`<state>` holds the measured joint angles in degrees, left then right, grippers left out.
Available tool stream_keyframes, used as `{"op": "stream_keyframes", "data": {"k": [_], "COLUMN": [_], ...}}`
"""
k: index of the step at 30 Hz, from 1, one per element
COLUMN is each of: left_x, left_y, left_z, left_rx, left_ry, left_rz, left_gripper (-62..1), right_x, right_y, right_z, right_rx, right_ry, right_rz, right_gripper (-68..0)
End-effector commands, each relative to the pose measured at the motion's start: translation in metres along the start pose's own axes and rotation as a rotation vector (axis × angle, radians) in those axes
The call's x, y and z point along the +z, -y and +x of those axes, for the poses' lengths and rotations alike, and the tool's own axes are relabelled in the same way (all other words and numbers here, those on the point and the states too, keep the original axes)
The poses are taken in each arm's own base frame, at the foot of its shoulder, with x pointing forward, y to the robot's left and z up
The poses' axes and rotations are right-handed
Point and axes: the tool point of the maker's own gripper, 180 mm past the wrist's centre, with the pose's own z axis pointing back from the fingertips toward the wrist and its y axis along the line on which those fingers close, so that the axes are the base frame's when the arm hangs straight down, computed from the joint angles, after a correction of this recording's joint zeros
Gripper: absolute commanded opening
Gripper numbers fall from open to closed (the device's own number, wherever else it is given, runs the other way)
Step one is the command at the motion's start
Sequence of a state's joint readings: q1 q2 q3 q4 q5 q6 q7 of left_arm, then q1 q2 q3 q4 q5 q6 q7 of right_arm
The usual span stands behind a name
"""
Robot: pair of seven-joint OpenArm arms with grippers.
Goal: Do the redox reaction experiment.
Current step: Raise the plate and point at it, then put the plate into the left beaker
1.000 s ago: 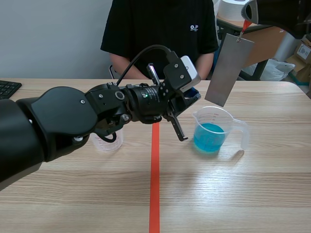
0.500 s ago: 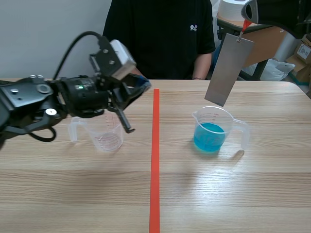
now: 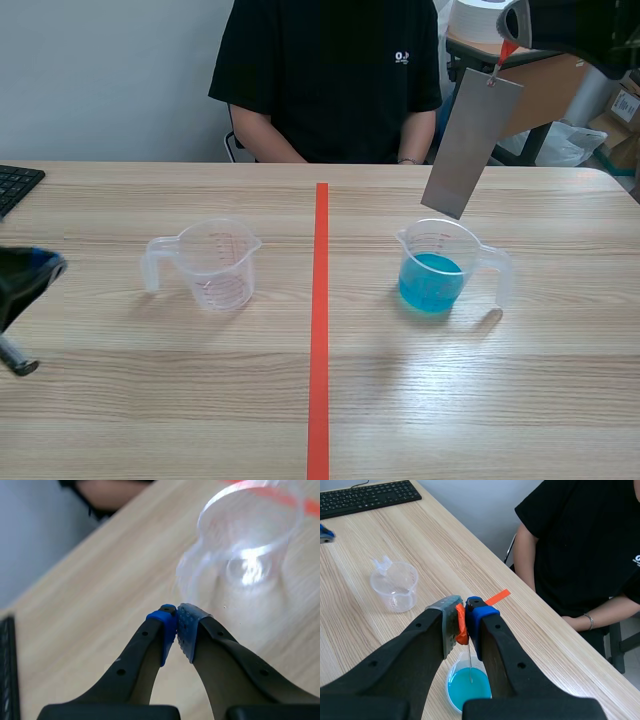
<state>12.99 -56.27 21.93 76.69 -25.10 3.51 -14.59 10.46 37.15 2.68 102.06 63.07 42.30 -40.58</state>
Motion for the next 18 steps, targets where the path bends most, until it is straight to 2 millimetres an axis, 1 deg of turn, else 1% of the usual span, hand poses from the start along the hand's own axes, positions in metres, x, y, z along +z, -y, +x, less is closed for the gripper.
{"op": "stream_keyframes", "data": {"k": [1,5,8,10,13,15,18], "left_x": [0.012,0.053,0.082,0.100,0.126,0.141,0.160], "left_y": [0.004,0.010,0.017,0.021,0.033,0.045,0.067], "left_z": [-0.015,-0.059,-0.083,-0.095,-0.113,-0.122,-0.134], "left_rx": [0.022,0.065,0.113,0.141,0.192,0.223,0.243], "left_ry": [-0.033,-0.157,-0.231,-0.269,-0.332,-0.373,-0.434], "left_rz": [0.023,0.068,0.110,0.141,0.172,0.181,0.171], "left_gripper": [-56.2,-56.2,-56.2,-56.2,-56.2,-56.2,-56.2], "right_x": [0.005,0.005,0.005,0.005,0.002,0.000,-0.005], "right_y": [0.004,0.007,0.009,0.009,0.008,0.006,0.002], "right_z": [0.017,0.024,0.030,0.033,0.038,0.042,0.047], "right_rx": [0.041,0.057,0.070,0.076,0.091,0.101,0.115], "right_ry": [0.040,0.051,0.064,0.070,0.076,0.081,0.089], "right_rz": [-0.011,-0.016,-0.020,-0.021,-0.013,-0.002,0.017], "right_gripper": [-66.0,-66.0,-66.0,-66.0,-66.0,-66.0,-66.0]}}
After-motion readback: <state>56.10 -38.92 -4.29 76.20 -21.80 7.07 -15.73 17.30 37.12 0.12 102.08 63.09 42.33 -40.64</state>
